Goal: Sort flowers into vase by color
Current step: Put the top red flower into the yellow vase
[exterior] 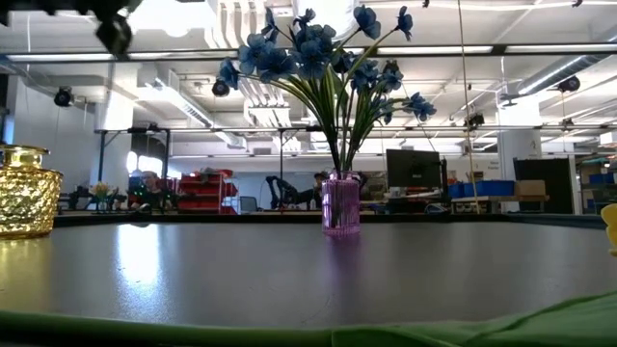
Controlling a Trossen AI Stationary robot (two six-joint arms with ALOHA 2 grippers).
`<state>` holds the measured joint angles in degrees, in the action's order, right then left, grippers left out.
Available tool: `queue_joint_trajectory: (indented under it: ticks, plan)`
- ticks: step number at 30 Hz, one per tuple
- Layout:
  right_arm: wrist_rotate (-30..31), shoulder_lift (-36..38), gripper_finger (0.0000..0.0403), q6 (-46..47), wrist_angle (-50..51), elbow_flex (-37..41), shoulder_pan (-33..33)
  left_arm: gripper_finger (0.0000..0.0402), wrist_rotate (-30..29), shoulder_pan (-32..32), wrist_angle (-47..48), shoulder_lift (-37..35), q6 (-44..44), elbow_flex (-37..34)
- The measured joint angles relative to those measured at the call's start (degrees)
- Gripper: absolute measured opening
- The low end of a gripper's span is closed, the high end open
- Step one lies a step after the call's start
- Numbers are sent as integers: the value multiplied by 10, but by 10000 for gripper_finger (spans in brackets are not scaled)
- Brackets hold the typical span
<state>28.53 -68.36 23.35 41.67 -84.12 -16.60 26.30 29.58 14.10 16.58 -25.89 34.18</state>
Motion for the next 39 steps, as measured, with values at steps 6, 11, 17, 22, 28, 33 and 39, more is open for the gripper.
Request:
queue_joint_trajectory:
  ticks: [6, 11, 17, 22, 28, 33, 39]
  plan:
    - [1, 0, 233, -3, 0, 0, 1, 1, -65, 0, 172, -65, 29, 57]
    - [15, 0, 233, -8, -2, 0, 1, 1, -79, 0, 175, -110, 24, 77]
    - [17, 0, 233, -8, -4, 0, 1, 1, -79, 0, 176, -148, -23, 73]
    - [17, 0, 233, -8, -4, 0, 1, 1, -73, 0, 210, -166, -28, 47]
    - [30, 0, 233, -8, -6, 0, 1, 1, -68, 0, 224, -161, -22, 12]
    - [30, 0, 233, -8, -7, 0, 1, 10, -68, 0, 283, -157, -38, 15]
    - [31, 0, 233, -15, -9, 0, 4, 48, -81, 0, 401, -135, -57, 68]
